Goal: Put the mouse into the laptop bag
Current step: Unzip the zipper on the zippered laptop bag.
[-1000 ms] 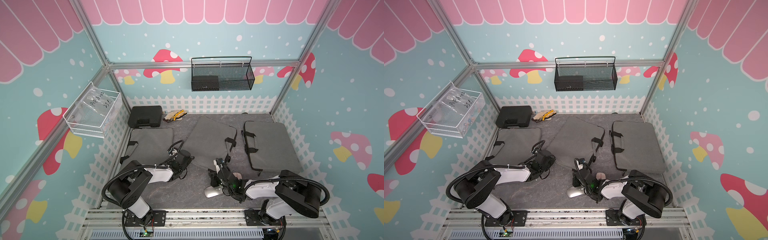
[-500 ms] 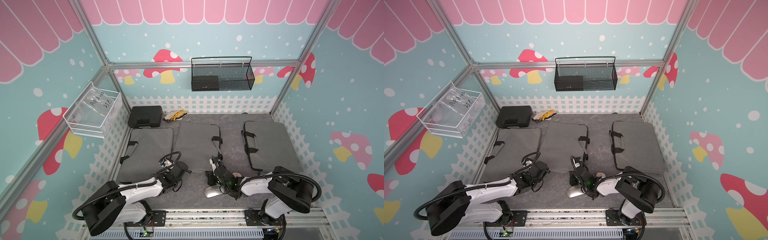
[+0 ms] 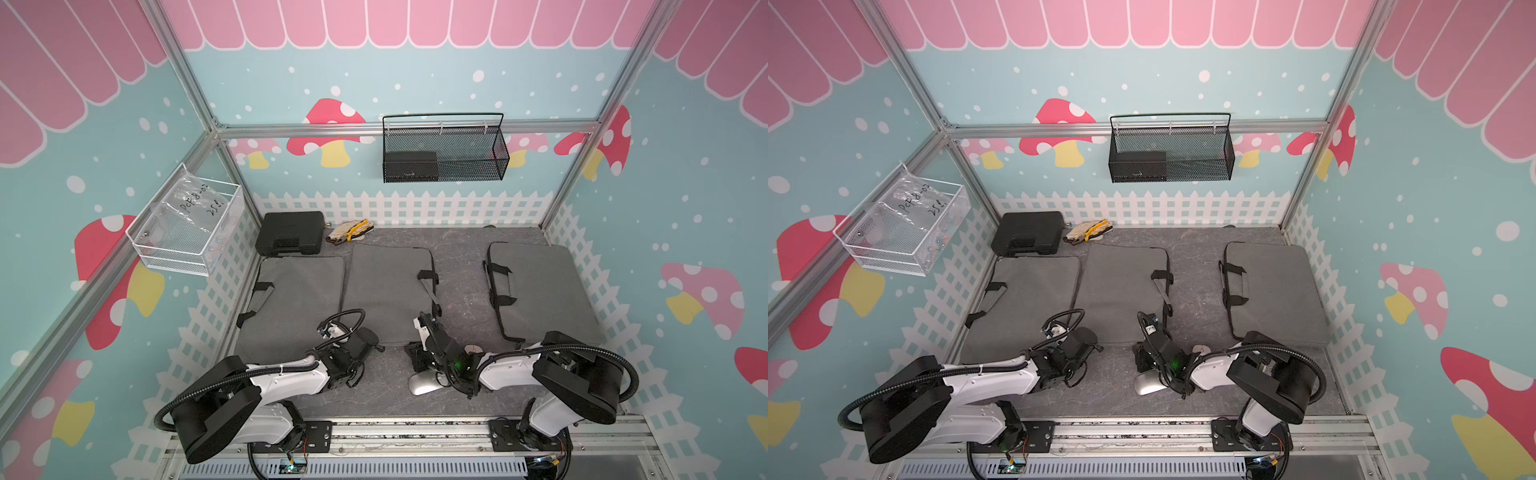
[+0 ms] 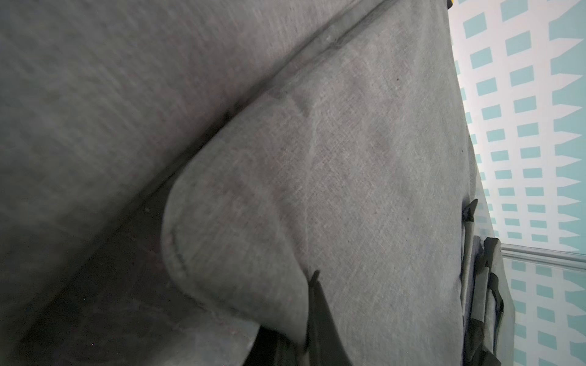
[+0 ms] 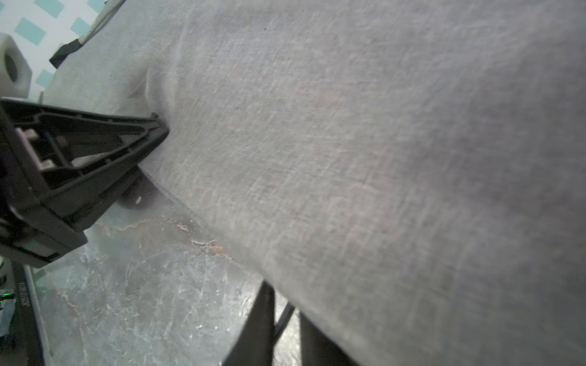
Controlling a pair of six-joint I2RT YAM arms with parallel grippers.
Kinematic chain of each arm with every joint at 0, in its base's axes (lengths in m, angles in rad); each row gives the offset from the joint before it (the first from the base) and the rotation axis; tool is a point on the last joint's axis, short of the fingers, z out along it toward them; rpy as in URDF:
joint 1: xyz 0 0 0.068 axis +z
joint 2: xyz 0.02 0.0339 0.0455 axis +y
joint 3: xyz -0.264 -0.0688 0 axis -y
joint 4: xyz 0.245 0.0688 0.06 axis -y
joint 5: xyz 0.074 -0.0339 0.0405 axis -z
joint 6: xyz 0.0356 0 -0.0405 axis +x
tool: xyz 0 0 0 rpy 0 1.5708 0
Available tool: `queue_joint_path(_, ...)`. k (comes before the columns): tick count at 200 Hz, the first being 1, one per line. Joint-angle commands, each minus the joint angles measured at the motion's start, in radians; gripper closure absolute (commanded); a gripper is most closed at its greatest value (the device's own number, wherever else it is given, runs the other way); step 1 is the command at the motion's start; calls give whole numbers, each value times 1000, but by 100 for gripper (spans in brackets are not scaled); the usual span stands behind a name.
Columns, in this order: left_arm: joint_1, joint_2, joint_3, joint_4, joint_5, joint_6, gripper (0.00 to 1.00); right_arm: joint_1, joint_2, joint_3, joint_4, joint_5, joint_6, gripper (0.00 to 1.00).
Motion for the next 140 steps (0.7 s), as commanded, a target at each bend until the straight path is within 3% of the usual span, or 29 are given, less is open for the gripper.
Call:
queue_joint_path(1,-17,-2,35,-18,60,37,72,32,-57,21,-10,11,-15,63)
queue_joint_path(29,-14,-47,45,-77,39,52,48,36,-186,-35,-86,70,-19,42)
queue_joint_path(70,-3,-157,95,-226,17,122,28,30,-382,-152,-195,142,-38,13)
queue_joint_path(105,3,-274,146,-355,23,196,23,26,-431,-201,-227,58,-59,11)
queue_joint_path(140,6,-450,90,-378,0,201,19,26,-382,-202,-225,-39,-87,10)
